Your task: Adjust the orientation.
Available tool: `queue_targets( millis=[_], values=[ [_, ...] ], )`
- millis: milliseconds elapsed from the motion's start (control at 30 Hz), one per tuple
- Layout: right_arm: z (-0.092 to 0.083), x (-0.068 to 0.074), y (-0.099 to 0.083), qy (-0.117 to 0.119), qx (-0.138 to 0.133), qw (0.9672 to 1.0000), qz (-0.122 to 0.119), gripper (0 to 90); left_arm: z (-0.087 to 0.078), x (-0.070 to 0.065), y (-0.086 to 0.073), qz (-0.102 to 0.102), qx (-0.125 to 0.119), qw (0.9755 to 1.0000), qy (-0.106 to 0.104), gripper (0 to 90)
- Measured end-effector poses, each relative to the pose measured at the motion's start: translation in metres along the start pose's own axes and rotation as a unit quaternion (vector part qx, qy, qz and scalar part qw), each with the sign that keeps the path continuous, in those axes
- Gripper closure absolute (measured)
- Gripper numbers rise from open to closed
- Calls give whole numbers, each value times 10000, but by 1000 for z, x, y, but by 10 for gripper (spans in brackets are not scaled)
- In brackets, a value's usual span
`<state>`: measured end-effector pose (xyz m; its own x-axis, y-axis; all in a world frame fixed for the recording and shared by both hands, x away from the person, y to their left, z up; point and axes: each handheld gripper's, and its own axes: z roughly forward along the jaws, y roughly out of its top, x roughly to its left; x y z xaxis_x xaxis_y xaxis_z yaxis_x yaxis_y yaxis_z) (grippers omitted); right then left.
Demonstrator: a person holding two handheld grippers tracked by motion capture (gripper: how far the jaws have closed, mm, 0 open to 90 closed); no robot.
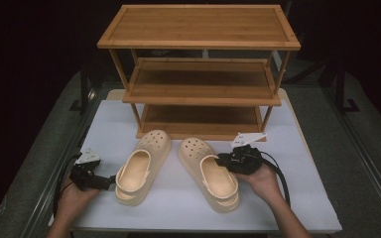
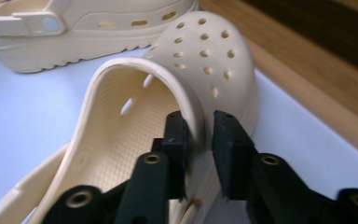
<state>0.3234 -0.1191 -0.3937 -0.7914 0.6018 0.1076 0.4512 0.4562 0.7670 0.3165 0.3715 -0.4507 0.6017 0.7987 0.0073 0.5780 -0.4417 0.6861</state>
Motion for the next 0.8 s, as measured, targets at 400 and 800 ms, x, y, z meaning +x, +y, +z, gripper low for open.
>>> queue_targets(
  millis=[400, 800],
  values=[
    [4, -7, 8, -619, -353, 9974, -103, 834, 0, 0, 0, -2, -3, 10000, 5, 0],
    [16, -5, 13, -516, -340, 9977, -263, 781, 0, 0, 0, -3, 6, 10000, 2, 0]
  ],
)
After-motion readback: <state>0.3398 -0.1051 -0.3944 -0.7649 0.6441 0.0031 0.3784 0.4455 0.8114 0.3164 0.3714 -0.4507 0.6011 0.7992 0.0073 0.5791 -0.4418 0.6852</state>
